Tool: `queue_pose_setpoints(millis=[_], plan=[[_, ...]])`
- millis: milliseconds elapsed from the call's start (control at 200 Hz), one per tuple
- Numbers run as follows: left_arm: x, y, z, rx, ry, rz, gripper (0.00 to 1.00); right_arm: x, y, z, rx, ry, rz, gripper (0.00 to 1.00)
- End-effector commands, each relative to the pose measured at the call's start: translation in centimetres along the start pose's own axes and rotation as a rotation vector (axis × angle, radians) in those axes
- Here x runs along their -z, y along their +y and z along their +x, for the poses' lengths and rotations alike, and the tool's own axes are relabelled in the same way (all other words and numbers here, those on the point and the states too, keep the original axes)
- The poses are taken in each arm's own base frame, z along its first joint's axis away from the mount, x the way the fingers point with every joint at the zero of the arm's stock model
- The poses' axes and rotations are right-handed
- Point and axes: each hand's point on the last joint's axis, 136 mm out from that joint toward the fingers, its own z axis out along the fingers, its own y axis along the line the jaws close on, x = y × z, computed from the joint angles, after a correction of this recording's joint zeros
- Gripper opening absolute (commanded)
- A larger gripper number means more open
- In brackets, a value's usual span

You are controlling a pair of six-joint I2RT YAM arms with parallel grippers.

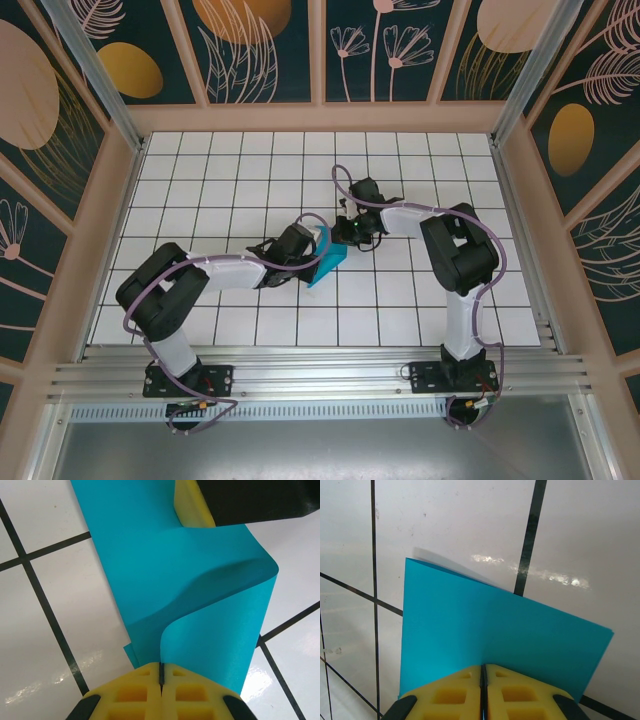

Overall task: Fold a paper plane with a square sheet of paper (pick it up from the middle)
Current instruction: Third fold the triangle at the center of the table.

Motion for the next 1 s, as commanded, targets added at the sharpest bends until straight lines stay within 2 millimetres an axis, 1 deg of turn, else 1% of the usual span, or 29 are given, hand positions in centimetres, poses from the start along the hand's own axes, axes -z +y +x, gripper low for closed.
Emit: queue_pose_setpoints(millis=[0, 420, 520, 671, 676, 696, 776, 891, 996], plan=[[-0.4, 0.6, 1.0, 0.023, 0.029, -0.012, 0.00, -2.0, -2.1, 2.9, -0.034, 0.094, 0.081, 0.11], [-0.2, 0.5, 1.0, 0.052, 0.038, -0.010, 0.00, -2.2, -2.3, 2.8, -0.042, 0.092, 0.086, 0.12], [0.2, 0.2, 0.7, 0.072, 0.029, 0.008, 0.00, -2.3, -2.4, 3.0, -0.050, 0.092, 0.088, 0.11], [0.4, -0.7, 0.3, 0.134, 0.038, 0.098, 0.00, -2.4, -2.4, 3.1, -0.059, 0.090, 0.078, 0.11], [0.7, -0.9, -0.1, 0.134, 0.026, 0.108, 0.00, -2.4, -2.4, 3.1, -0.060, 0.090, 0.077, 0.11], [1.1, -1.1, -0.5, 0.145, 0.016, 0.128, 0.00, -2.4, -2.4, 3.2, -0.060, 0.092, 0.077, 0.11], [1.7, -1.5, -1.3, 0.170, 0.008, 0.178, 0.00, -2.4, -2.4, 3.1, -0.061, 0.089, 0.078, 0.11], [2.3, -1.9, -1.6, 0.187, 0.017, 0.245, 0.00, -2.3, -2.4, 3.1, -0.059, 0.088, 0.079, 0.11], [2.3, -1.7, -1.6, 0.197, 0.025, 0.255, 0.00, -2.3, -2.3, 3.1, -0.059, 0.087, 0.077, 0.11]])
